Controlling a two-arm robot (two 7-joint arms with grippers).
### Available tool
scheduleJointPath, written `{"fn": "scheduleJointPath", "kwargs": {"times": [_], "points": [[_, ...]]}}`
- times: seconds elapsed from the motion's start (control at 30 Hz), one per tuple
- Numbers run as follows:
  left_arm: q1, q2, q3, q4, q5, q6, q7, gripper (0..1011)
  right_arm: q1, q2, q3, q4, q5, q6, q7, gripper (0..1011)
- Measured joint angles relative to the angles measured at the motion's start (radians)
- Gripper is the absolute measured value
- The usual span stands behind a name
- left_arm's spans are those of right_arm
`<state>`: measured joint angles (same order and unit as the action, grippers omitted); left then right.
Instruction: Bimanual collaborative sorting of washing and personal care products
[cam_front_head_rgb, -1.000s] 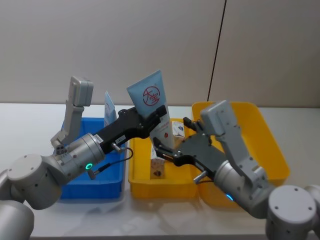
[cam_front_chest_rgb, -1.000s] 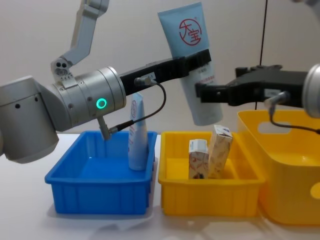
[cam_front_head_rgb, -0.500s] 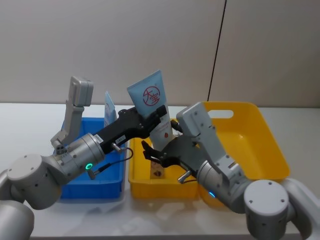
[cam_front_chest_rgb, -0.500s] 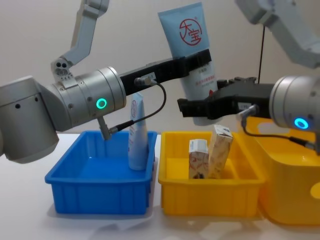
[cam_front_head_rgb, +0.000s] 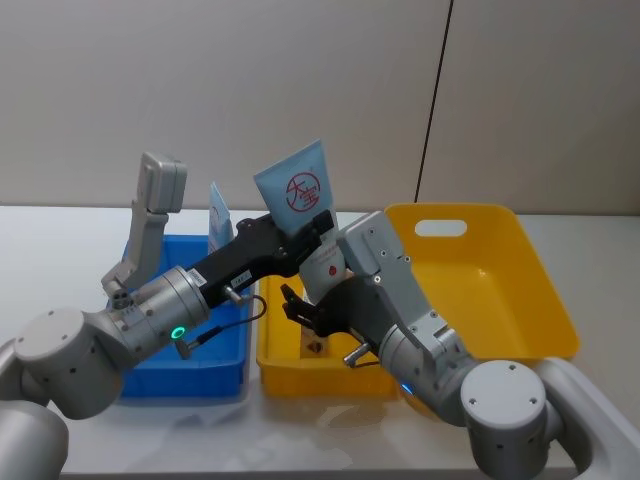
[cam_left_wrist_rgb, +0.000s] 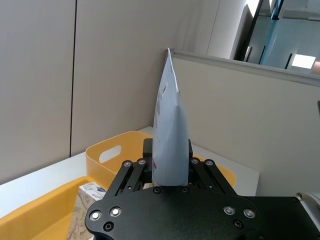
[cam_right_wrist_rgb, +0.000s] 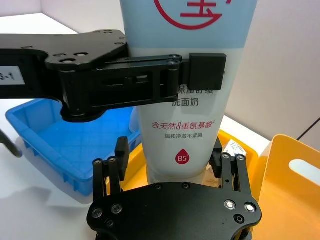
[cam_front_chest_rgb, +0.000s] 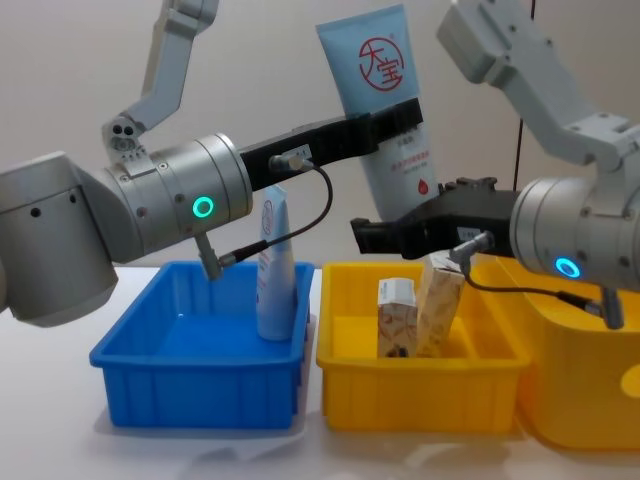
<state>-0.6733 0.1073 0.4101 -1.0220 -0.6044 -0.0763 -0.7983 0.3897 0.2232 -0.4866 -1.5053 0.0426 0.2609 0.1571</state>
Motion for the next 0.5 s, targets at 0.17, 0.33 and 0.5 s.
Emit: {"fn": "scheduleJointPath", "kwargs": {"times": [0.17,0.33,0.5], "points": [[0.0,0.0,0.0,0.0,0.0,0.0,0.0,282,0.004,-0.008,-0.001,0.013,-0.007,0.0,-0.008,807],[0.0,0.0,0.0,0.0,0.0,0.0,0.0,282,0.007,-0.014,-0.002,0.022,-0.012,0.0,-0.014,679],[0.0,0.0,0.0,0.0,0.0,0.0,0.0,282,0.009,-0.019,-0.002,0.028,-0.015,0.0,-0.018,648]]}}
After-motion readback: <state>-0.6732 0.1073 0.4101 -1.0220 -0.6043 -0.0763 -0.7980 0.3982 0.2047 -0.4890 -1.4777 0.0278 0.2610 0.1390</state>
